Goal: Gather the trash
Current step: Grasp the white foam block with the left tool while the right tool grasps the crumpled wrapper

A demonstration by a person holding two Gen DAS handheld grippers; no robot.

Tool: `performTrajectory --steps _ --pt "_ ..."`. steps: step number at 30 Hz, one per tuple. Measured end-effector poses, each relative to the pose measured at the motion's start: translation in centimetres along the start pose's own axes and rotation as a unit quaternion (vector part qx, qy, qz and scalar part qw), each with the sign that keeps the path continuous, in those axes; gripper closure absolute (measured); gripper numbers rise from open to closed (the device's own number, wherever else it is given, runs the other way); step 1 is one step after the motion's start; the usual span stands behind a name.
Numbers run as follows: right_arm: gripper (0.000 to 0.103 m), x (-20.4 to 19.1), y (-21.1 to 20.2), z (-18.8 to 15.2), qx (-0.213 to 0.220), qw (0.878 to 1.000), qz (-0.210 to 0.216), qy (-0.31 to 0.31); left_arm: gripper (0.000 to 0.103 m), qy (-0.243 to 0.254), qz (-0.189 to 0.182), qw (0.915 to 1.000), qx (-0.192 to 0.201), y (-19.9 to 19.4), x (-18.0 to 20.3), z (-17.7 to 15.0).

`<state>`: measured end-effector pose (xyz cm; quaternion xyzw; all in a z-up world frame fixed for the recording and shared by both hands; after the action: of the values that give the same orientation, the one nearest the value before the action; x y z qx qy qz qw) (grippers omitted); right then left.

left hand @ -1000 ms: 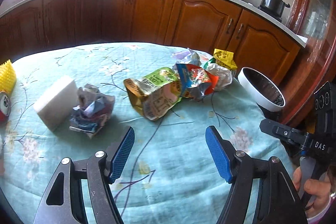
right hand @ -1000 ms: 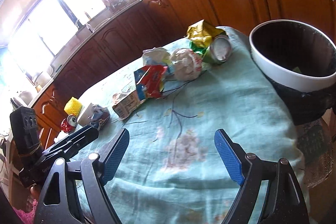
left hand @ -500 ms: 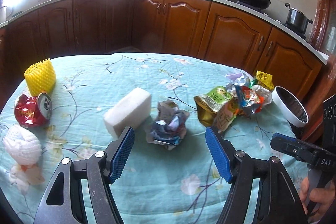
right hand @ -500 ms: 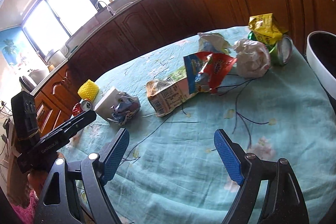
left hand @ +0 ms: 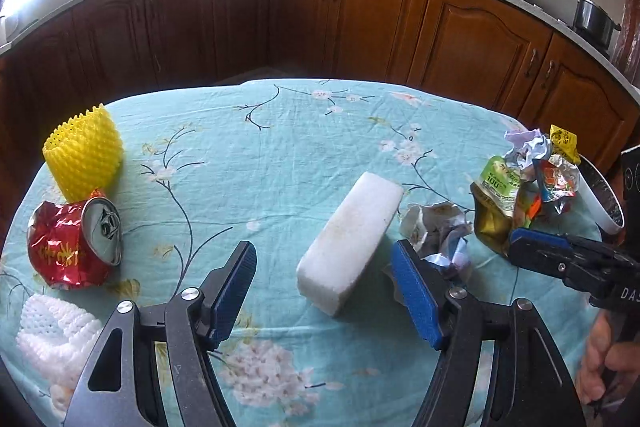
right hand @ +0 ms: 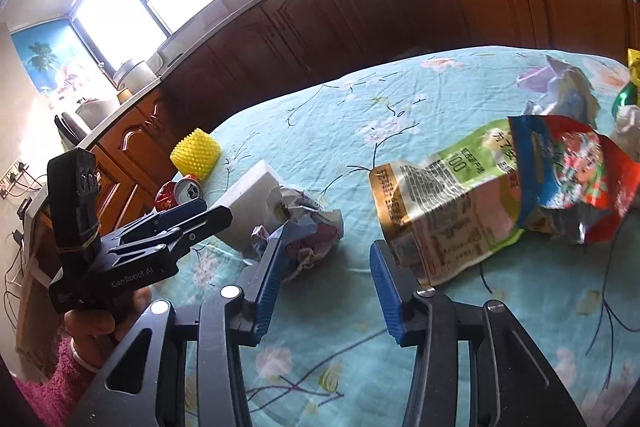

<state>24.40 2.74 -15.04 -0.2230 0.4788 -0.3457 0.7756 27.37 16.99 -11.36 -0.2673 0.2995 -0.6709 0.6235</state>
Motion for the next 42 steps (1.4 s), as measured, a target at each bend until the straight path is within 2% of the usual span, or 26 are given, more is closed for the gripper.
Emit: performTrajectory --steps 5,7,8,9,10,13,20,26,34,42 --pt "0.058 0.3 2.9 0.7 -0.030 1.000 0.005 0.000 0.036 -0.011 -0.028 0.9995 -0.011 2.7 -0.5 0.1" --pt "0.060 0.4 3.7 0.8 -0.038 0.999 0.006 -0.001 0.046 -0.010 -0.043 0.9990 -0.010 3.3 -0.3 0.1" --pt "0.065 0.4 4.0 0.8 -0.043 0.999 0.009 -0.002 0.055 -0.007 -0.049 0.9987 -0.009 3.4 -0.2 0.0" --pt "0.078 0.4 4.2 0.7 -0.048 0.999 0.014 -0.001 0.064 -0.005 -0.057 0.9983 -0.008 3.6 0.1 0.0" --pt "0.088 0.3 4.5 0.6 -0.053 0.999 0.012 -0.003 0.065 -0.003 -0.060 0.9982 -0.006 3.7 0.3 0.0" --pt "0.089 0.0 4.1 0.4 -0.048 0.999 0.012 -0.015 0.068 0.012 -0.042 0.9990 -0.001 3.4 0.6 0.2" --pt "0.090 0.7 -0.8 -0.3 -0.019 1.000 0.015 -0.017 0.070 0.004 -0.045 0.9986 0.029 0.3 2.5 0.7" --pt "0.090 3.1 -5.9 -0.9 0.021 1.000 -0.001 -0.001 0.070 0.008 -0.078 0.9957 0.049 -2.1 6.7 0.8" --pt "0.090 8.8 -13.2 -1.8 0.081 0.994 -0.059 0.033 0.070 0.046 -0.129 0.9896 0.044 -2.6 13.7 0.7" --pt "0.090 14.5 -19.5 -1.8 0.130 0.982 -0.112 0.077 0.070 0.079 -0.163 0.9829 0.031 -1.6 19.6 1.6"
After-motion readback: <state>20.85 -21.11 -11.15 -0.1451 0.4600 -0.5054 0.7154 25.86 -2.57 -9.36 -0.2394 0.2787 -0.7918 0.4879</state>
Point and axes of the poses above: each gripper's, at about its wrist camera, not at the fingertips, and y roughly the way its jaws point, x to its right, z to its top, the point moved 8 cm from there along y, roughly the way its jaws point, and after that the axes turned 12 degrees about y, right-handed, at the moved point
